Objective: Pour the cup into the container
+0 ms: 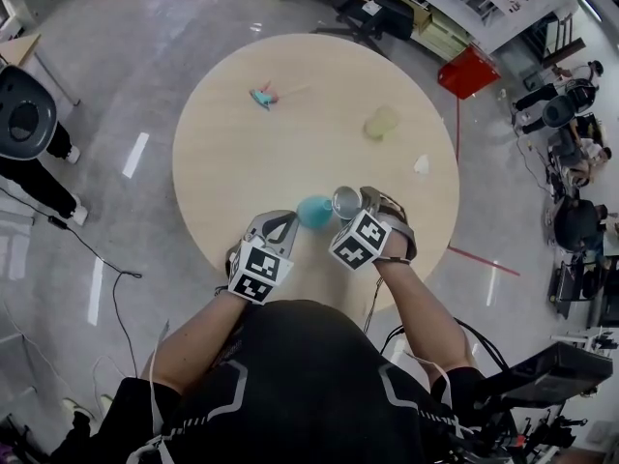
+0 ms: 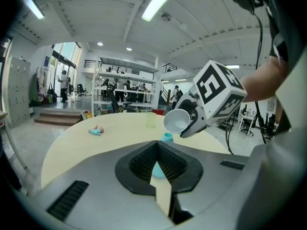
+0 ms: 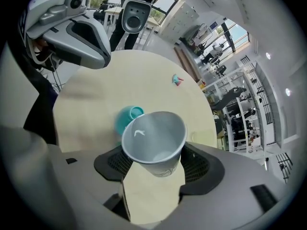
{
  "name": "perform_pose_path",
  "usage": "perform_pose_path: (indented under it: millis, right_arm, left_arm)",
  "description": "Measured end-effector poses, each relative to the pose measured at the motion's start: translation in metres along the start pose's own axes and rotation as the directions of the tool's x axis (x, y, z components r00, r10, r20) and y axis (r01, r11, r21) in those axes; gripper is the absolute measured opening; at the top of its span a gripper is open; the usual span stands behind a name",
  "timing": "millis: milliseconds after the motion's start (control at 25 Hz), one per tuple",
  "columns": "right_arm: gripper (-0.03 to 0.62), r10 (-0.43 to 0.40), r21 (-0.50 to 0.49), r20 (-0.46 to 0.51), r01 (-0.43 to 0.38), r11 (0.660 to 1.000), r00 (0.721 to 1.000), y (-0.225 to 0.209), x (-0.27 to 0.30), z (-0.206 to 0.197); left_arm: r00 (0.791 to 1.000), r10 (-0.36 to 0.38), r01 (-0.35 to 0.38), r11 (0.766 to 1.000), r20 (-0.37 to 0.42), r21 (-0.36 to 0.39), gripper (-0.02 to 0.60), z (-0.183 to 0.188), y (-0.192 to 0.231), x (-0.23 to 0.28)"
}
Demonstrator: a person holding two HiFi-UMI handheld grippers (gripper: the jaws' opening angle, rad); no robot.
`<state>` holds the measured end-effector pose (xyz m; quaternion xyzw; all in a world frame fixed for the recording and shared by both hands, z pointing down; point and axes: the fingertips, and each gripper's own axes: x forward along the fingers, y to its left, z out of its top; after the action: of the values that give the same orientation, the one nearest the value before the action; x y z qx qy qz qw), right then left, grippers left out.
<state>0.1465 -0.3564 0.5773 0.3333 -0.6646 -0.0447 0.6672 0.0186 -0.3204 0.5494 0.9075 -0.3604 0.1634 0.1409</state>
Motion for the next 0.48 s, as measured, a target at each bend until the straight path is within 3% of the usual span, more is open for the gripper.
perform_pose_path:
  millis: [480]
  right_arm:
    - [0.310, -0.017, -0.028, -0.001, 0.017, 0.999, 1.000, -0.0060, -0.0044, 0.0027]
  left_arm:
    - [1.000, -0.005, 0.005, 1.000, 0.002, -0.023, 0.000, 0.0002, 0.0029, 0.0060]
